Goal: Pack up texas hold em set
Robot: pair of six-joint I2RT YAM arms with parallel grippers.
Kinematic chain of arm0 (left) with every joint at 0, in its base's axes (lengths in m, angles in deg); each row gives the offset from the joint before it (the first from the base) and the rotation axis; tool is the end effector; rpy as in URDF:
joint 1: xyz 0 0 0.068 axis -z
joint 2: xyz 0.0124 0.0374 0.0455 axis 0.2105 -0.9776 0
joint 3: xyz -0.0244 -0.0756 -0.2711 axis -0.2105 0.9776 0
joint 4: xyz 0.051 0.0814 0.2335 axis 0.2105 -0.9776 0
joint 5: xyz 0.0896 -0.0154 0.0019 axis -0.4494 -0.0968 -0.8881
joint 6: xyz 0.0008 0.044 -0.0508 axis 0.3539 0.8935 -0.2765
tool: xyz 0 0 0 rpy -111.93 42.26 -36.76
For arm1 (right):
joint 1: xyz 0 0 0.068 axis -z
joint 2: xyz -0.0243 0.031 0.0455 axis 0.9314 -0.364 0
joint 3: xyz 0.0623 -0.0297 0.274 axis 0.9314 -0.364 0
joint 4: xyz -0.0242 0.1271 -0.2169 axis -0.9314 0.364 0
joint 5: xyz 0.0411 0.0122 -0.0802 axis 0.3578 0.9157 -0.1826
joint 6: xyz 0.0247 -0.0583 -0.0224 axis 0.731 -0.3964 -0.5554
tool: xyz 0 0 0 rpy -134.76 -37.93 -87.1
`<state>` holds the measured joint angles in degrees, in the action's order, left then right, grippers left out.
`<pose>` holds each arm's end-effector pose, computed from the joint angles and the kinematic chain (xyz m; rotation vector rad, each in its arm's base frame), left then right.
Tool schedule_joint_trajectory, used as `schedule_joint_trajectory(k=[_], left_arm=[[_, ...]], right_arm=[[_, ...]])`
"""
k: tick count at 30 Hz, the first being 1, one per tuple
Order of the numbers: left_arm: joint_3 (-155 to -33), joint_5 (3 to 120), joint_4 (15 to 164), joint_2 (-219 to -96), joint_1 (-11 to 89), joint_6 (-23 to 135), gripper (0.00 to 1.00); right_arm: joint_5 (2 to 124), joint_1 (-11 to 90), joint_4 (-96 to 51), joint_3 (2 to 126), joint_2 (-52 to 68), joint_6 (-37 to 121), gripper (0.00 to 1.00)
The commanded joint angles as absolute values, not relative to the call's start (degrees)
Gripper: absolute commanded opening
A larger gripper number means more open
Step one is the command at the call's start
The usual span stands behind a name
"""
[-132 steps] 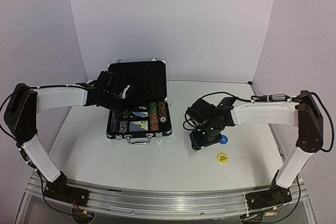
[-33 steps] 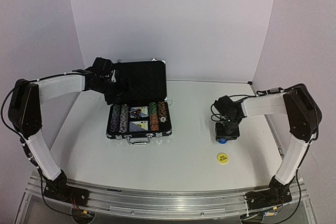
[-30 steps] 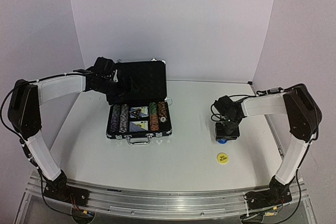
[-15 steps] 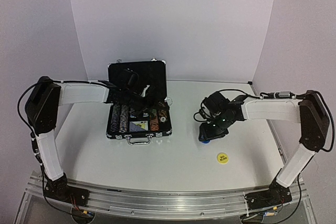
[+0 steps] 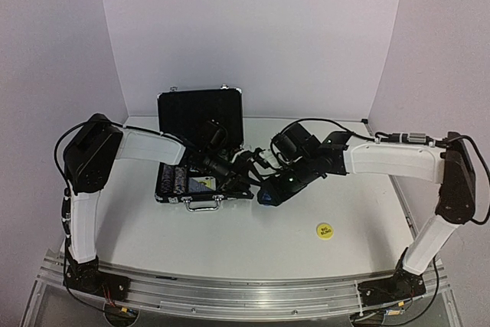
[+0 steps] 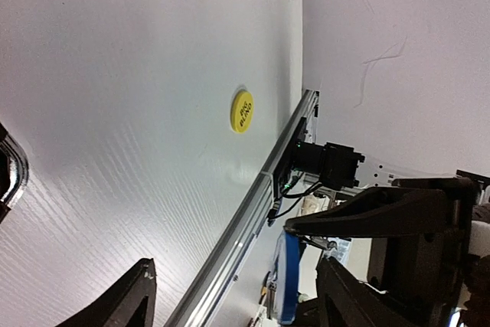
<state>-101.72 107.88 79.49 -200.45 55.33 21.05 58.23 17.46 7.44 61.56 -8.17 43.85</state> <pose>0.2943 -0.3362 0.1757 -0.4287 -2.4950 1.6070 0.2283 0.2880 0.2401 -0.9526 2.4082 0.4653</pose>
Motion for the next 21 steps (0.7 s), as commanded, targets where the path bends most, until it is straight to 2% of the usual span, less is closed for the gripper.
schedule_joint_trajectory(k=[1, 4, 8, 14, 17, 18, 19, 21], left_arm=[[-101.31, 114.02, 84.12, -200.58, 55.30, 19.46, 0.64], [-101.12, 115.25, 83.86, -200.54, 55.39, 19.70, 0.53], [-101.82, 116.00, 80.58, -200.96, 55.51, 22.37, 0.50], [-102.05, 119.00, 79.81, -201.57, 55.83, 24.03, 0.34], [-102.53, 119.02, 78.90, -201.49, 55.83, 24.76, 0.16], [-102.62, 118.89, 78.81, -201.37, 55.83, 24.91, 0.07], [-102.60, 118.78, 78.81, -201.25, 55.83, 24.96, 0.02], [-102.62, 117.68, 78.43, -200.75, 55.81, 25.15, 0.00]], right_arm=[[58.21, 17.15, 7.47, 64.43, -9.55, 41.80, 0.38], [57.60, 17.17, 7.47, 64.79, -9.82, 41.68, 0.38], [57.14, 17.15, 7.28, 65.20, -9.74, 41.23, 0.38], [58.30, 17.03, 6.83, 65.66, -10.00, 39.95, 0.38], [58.34, 16.92, 6.69, 65.81, -10.21, 39.65, 0.39], [58.09, 16.85, 6.68, 65.85, -10.26, 39.83, 0.43], [57.54, 16.81, 6.72, 65.80, -10.15, 40.38, 0.49], [56.11, 16.81, 6.77, 65.34, -9.66, 42.04, 0.61]])
